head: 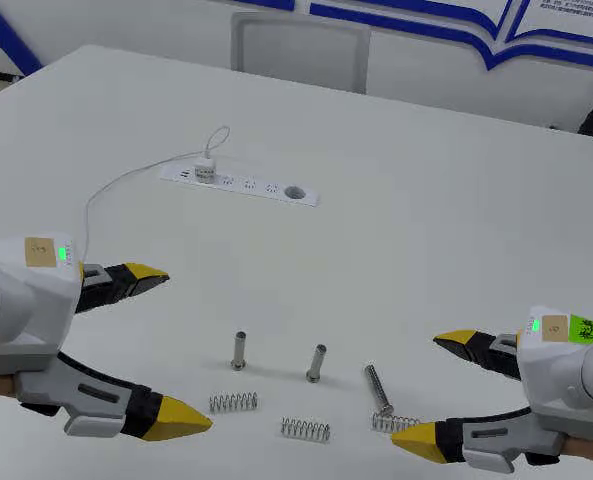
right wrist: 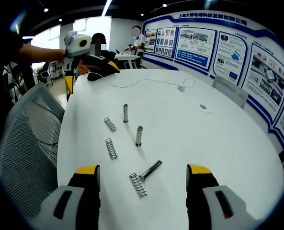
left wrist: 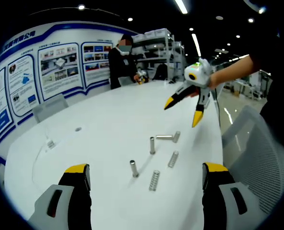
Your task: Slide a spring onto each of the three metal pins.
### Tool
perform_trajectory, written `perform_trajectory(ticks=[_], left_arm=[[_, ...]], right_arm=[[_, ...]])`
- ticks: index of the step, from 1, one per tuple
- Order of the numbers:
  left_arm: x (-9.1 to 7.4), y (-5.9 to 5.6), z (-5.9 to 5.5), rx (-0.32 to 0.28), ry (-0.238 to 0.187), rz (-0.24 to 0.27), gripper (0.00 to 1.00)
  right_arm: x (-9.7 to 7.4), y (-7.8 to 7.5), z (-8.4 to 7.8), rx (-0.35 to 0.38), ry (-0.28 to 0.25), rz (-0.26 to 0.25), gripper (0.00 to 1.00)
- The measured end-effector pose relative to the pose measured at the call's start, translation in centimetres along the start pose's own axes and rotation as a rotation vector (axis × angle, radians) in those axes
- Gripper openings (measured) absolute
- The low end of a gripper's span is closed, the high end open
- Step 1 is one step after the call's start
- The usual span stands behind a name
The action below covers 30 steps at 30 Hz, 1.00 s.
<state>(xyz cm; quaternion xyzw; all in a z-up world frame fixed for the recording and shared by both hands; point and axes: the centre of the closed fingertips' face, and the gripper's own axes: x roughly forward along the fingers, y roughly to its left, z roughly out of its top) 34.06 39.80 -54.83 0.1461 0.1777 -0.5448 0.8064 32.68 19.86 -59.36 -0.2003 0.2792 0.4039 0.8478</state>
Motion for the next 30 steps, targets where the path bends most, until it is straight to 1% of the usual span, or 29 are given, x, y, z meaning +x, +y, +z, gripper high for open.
perform_trajectory(ticks=[2, 5, 7, 9, 11, 13, 16, 20, 27, 30], left_arm=[[0.0, 0.1, -0.1, 0.001, 0.002, 0.003, 0.99], [0.0, 0.0, -0.5, 0.011, 0.019, 0.001, 0.99], [0.0, -0.1, -0.9, 0.014, 0.027, -0.007, 0.99], [-0.1, -0.2, -1.0, 0.013, 0.029, -0.009, 0.99], [-0.1, -0.3, -0.9, 0.008, 0.025, -0.010, 0.99], [-0.1, -0.3, -0.6, -0.004, 0.007, -0.012, 0.99], [-0.2, -0.2, -0.3, -0.002, -0.002, -0.004, 0.99], [-0.2, 0.0, -0.7, 0.002, 0.015, 0.003, 0.99], [-0.3, 0.2, -0.9, -0.008, 0.017, 0.007, 0.99], [-0.3, 0.2, -0.9, -0.013, 0.016, 0.007, 0.99]], right_arm=[[0.2, -0.1, -0.1, 0.001, 0.004, 0.001, 0.74], [0.6, -0.3, -0.3, 0.000, 0.012, 0.001, 0.73], [0.8, -0.4, -0.2, 0.008, 0.009, -0.001, 0.72], [1.0, -0.5, -0.2, 0.015, 0.007, -0.003, 0.71], [1.2, -0.6, -0.3, 0.020, 0.012, -0.009, 0.71], [1.4, -0.7, -0.5, 0.021, 0.019, -0.012, 0.70], [1.6, -0.9, -0.7, 0.028, 0.026, -0.017, 0.70], [2.0, -1.7, -1.5, 0.058, 0.051, -0.041, 0.66], [2.6, -2.6, -1.4, 0.115, 0.041, -0.067, 0.65], [3.0, -2.7, -1.5, 0.119, 0.050, -0.070, 0.63]])
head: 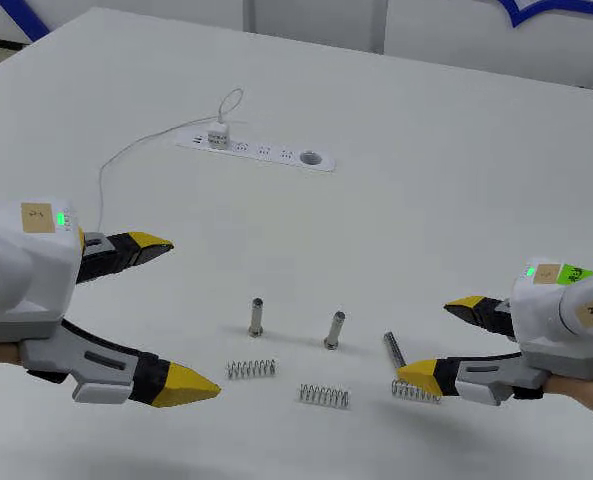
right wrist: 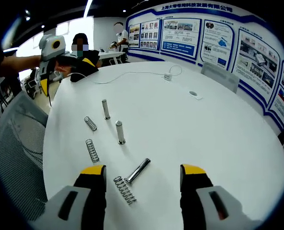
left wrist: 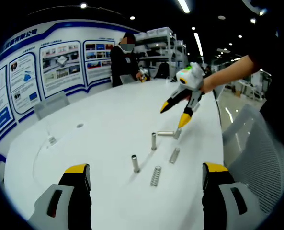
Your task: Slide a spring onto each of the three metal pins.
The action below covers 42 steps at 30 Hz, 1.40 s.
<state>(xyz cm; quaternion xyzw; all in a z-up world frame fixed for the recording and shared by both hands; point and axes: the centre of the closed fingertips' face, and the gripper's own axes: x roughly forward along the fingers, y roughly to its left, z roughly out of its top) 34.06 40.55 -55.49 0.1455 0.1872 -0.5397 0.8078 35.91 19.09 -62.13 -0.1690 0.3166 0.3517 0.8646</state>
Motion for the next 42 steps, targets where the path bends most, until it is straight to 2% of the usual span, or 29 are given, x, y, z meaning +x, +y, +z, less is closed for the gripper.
perform_trajectory(ticks=[12, 16, 19, 28, 33, 42], left_arm=[[-0.2, 0.7, -0.2, -0.029, -0.008, 0.016, 0.99], [-0.4, 0.8, -0.4, -0.036, -0.006, 0.024, 0.99], [-0.5, 0.8, -0.7, -0.039, -0.001, 0.025, 0.98], [-0.5, 1.1, -0.8, -0.050, -0.005, 0.036, 0.98], [-0.5, 1.2, -0.7, -0.046, -0.011, 0.038, 0.98], [-0.8, 1.3, -1.0, -0.060, -0.006, 0.043, 0.97]], right_arm=[[1.5, -0.2, -0.7, -0.001, 0.043, -0.002, 0.57], [2.1, -0.5, -0.7, 0.009, 0.049, -0.013, 0.54], [2.4, -0.9, -0.5, 0.011, 0.043, -0.026, 0.47], [4.0, -0.9, -0.1, 0.037, 0.049, -0.021, 0.46], [4.7, -1.0, -0.5, 0.105, 0.077, -0.036, 0.40], [5.2, -1.1, -1.0, 0.146, 0.102, -0.043, 0.34]])
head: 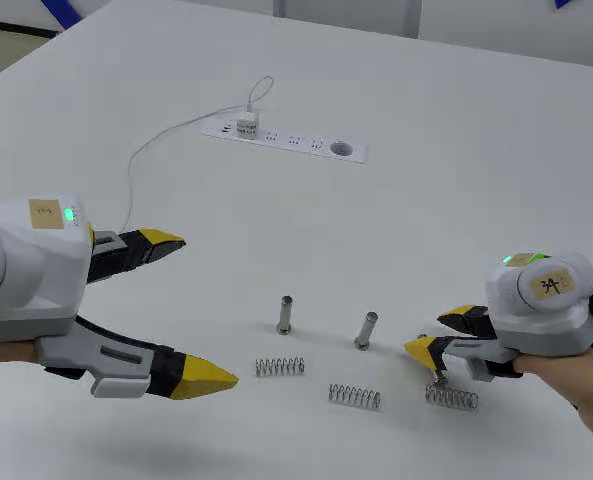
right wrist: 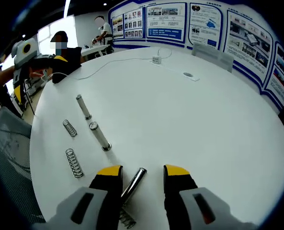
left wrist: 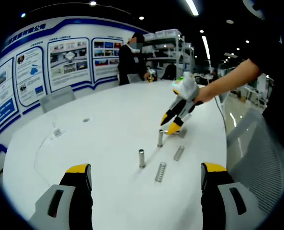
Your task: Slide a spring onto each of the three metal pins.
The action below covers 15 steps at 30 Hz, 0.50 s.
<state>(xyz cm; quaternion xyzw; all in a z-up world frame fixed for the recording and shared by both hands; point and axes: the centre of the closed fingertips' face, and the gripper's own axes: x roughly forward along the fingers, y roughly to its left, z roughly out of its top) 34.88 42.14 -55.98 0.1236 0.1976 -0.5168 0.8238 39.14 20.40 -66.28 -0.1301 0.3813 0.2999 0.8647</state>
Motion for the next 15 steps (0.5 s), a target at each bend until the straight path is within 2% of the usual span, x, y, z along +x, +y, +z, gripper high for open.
perform_trajectory(ticks=[2, 10, 15], left_arm=[[0.02, -0.04, 0.03, 0.000, -0.004, 0.002, 0.97], [0.03, -0.10, 0.17, -0.003, -0.013, 0.009, 0.96], [-0.04, -0.08, 0.09, -0.007, -0.012, 0.010, 0.96]], right_arm=[[0.17, 0.02, -0.13, 0.016, 0.003, 0.004, 0.31], [0.72, 0.24, -0.97, 0.040, 0.044, -0.002, 0.27], [0.74, 0.22, -0.81, 0.058, 0.044, -0.010, 0.22]])
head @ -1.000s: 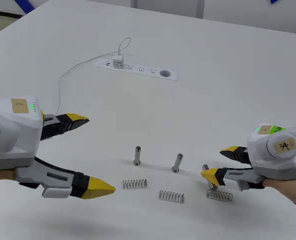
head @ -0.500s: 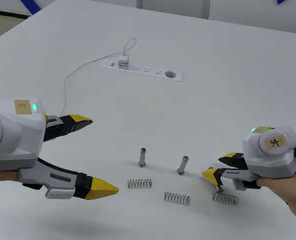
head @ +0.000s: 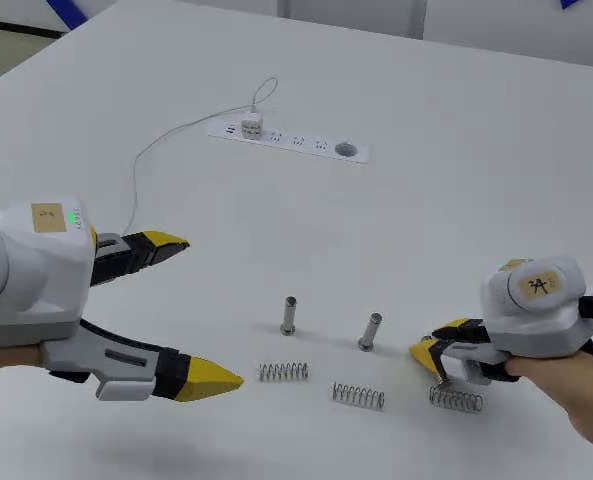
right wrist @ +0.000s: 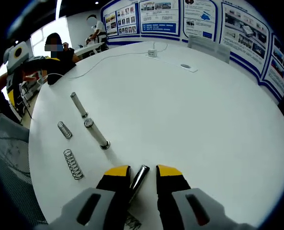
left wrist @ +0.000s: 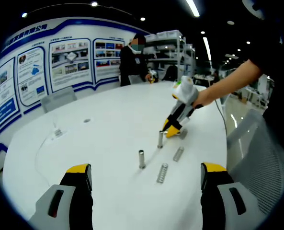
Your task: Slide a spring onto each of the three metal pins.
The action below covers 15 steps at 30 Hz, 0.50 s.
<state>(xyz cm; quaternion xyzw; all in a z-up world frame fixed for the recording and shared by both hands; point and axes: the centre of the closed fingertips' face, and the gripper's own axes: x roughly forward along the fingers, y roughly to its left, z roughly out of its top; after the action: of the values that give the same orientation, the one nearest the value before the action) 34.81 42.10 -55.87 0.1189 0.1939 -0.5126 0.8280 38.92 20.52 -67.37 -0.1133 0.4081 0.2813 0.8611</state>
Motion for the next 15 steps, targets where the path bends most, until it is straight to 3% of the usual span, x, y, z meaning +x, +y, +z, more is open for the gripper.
perform_trajectory(ticks=[7, 15], left_arm=[[0.15, -0.17, -0.05, -0.004, 0.001, -0.004, 0.96], [0.31, -0.66, 0.00, -0.005, -0.005, -0.016, 0.95]], right_arm=[[-0.06, 0.13, -0.33, -0.032, 0.025, -0.025, 0.19], [0.14, 0.49, -0.32, -0.031, 0.054, -0.019, 0.14]])
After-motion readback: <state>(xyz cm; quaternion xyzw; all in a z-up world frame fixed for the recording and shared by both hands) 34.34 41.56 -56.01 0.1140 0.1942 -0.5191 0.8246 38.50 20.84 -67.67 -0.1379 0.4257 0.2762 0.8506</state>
